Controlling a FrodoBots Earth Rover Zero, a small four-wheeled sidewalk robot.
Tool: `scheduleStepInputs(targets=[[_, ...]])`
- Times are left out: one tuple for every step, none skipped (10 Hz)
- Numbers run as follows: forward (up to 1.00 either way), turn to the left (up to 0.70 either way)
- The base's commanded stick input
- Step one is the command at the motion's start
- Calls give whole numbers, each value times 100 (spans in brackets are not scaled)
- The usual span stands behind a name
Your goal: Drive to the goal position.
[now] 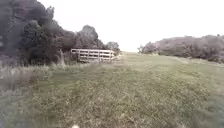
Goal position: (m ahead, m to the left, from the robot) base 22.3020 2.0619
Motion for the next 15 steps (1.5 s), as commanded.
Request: scheduleStepInputs(targets=[[70, -5], [70, -14], [70, -14], [70, -14], [70, -14], [70, -14], [70, -12], [70, -9], [70, 0], [70, 0], [70, 0], [70, 0], [70, 0], [70, 0], [70, 0]])
